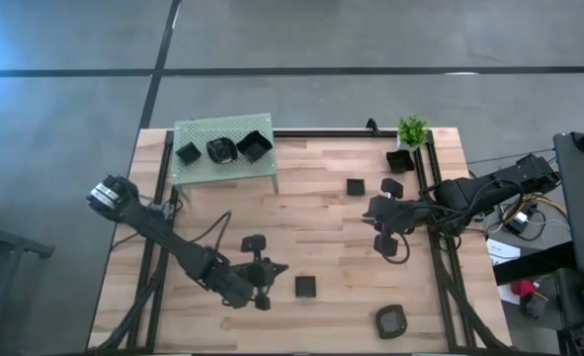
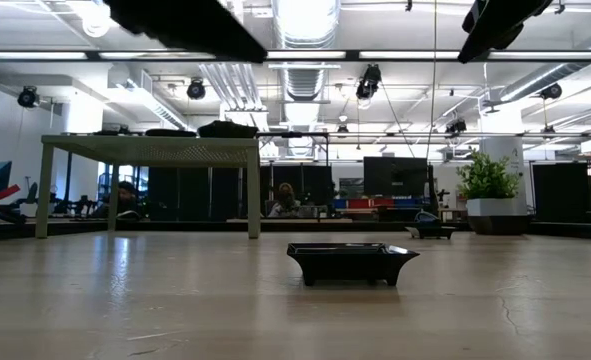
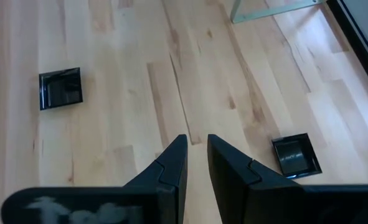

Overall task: Pick & Place Mini shaped plates
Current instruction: Stack the black square shaped plate on top of the square shaped plate on the shelf

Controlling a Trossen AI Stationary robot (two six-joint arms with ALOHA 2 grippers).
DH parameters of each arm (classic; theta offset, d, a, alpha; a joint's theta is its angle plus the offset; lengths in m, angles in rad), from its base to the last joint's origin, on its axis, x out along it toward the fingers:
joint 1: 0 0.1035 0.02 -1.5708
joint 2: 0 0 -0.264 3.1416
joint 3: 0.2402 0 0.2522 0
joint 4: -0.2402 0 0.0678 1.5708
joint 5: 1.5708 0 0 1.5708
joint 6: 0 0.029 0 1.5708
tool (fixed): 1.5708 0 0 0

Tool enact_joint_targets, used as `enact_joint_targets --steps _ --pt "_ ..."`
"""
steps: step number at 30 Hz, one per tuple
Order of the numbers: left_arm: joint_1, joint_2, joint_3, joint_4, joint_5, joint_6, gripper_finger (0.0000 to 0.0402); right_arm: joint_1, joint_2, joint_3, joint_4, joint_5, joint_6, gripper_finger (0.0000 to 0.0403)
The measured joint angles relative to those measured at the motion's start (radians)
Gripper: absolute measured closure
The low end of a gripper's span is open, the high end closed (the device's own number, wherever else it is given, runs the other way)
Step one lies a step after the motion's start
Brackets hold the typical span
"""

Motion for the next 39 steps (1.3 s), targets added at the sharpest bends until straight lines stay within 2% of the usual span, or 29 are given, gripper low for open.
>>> enact_joint_targets --steps 9,16,21,31,39 --pt "0.001 0.045 0.006 0.005 0.015 -0.063 0.0401 0.000 0.000 -0.025 -0.001 0.000 0.000 0.0344" --pt "0.002 0.046 0.006 0.018 0.123 -0.098 0.0401 0.000 0.000 -0.036 -0.001 0.000 0.000 0.0344" --pt "0.003 0.046 0.006 0.018 0.138 -0.160 0.0399 0.000 0.000 -0.036 0.000 0.000 0.000 0.0344" --pt "0.033 0.046 0.005 0.018 0.164 -0.170 0.0330 0.000 0.000 -0.036 0.003 0.000 0.009 0.0344" --pt "0.075 0.131 0.004 0.074 0.233 -0.176 0.0323 0.000 0.000 -0.036 0.019 0.000 0.010 0.0344"
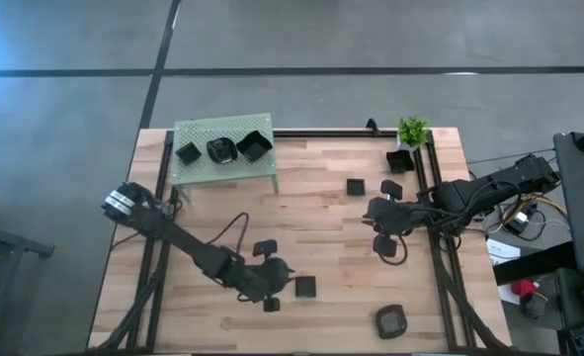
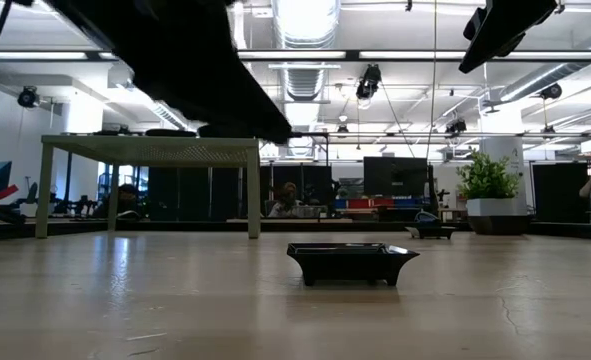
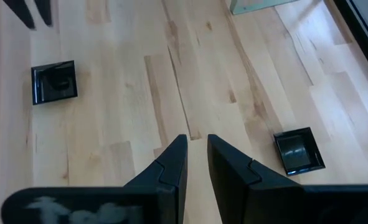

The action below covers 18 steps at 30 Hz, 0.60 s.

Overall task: Pick & Place Mini shaped plates
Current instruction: Stack the black square shaped plate on top of the square shaped plate on the shelf

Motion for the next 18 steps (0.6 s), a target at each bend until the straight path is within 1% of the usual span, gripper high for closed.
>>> enact_joint_targets --steps 6,13,18 --pt "0.034 0.087 0.030 0.057 0.077 0.002 0.0323 0.000 0.000 0.000 0.000 0.000 -0.002 0.0344" --pt "0.071 0.167 0.073 0.054 0.154 0.001 0.0323 0.000 0.000 0.000 0.001 0.000 -0.007 0.0344" --pt "0.085 0.185 0.081 0.054 0.157 0.001 0.0323 0.000 0.000 0.000 0.001 0.000 -0.010 0.0344"
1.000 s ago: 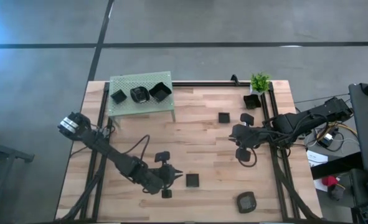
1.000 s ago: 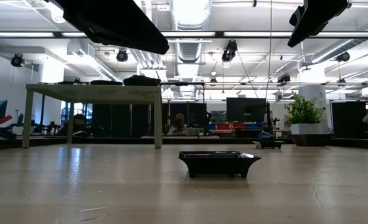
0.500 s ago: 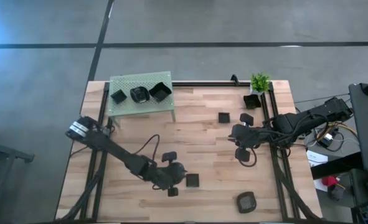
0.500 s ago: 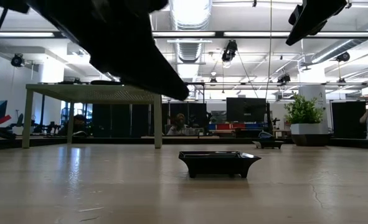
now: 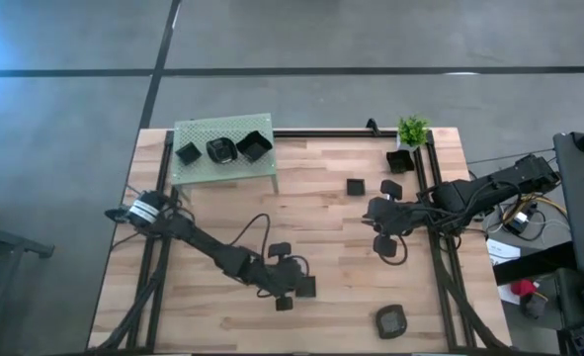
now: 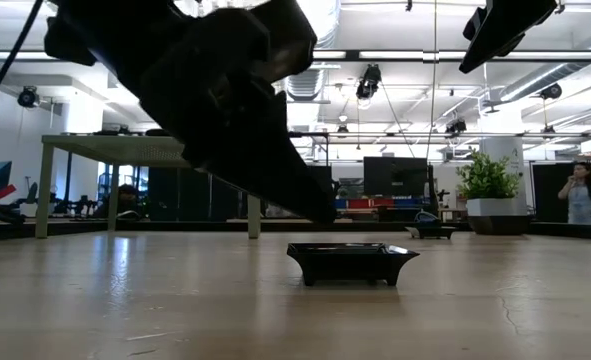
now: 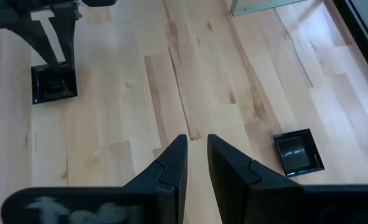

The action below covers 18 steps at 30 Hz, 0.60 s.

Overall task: Pick & Place Mini shaped plates
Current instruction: Stack the black square shaped plate on top of the square shaped plate on the shelf

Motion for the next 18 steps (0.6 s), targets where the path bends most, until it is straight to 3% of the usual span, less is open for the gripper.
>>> enact_joint_targets --steps 18 --pt "0.019 0.013 -0.004 -0.048 0.072 -0.079 0.0323 0.000 0.000 -0.001 0.000 0.000 0.000 0.0344"
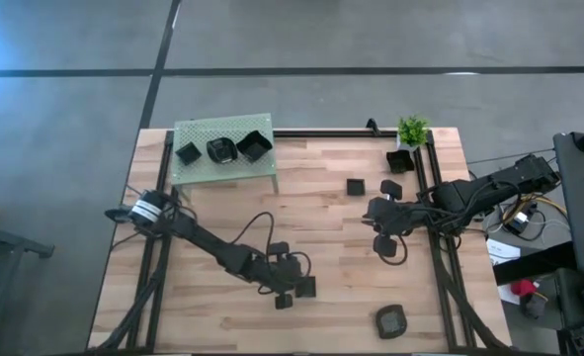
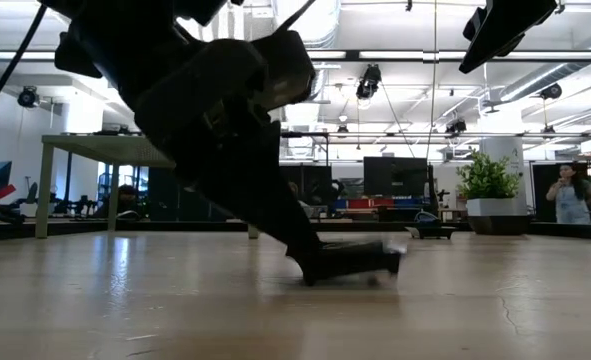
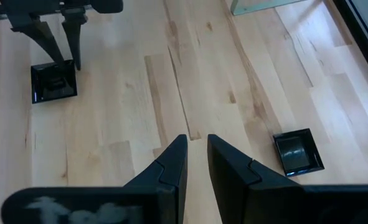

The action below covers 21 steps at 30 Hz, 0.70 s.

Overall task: Pick & Place Mini shaped plates
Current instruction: Stack the black square shaped plate on top of the square shaped plate on the shelf

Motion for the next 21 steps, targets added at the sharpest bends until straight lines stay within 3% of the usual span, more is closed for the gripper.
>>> enact_joint_targets --steps 21 --pt "0.002 0.002 0.000 -0.009 0.057 -0.024 0.0323 0.000 0.000 0.000 0.000 0.000 0.000 0.0344"
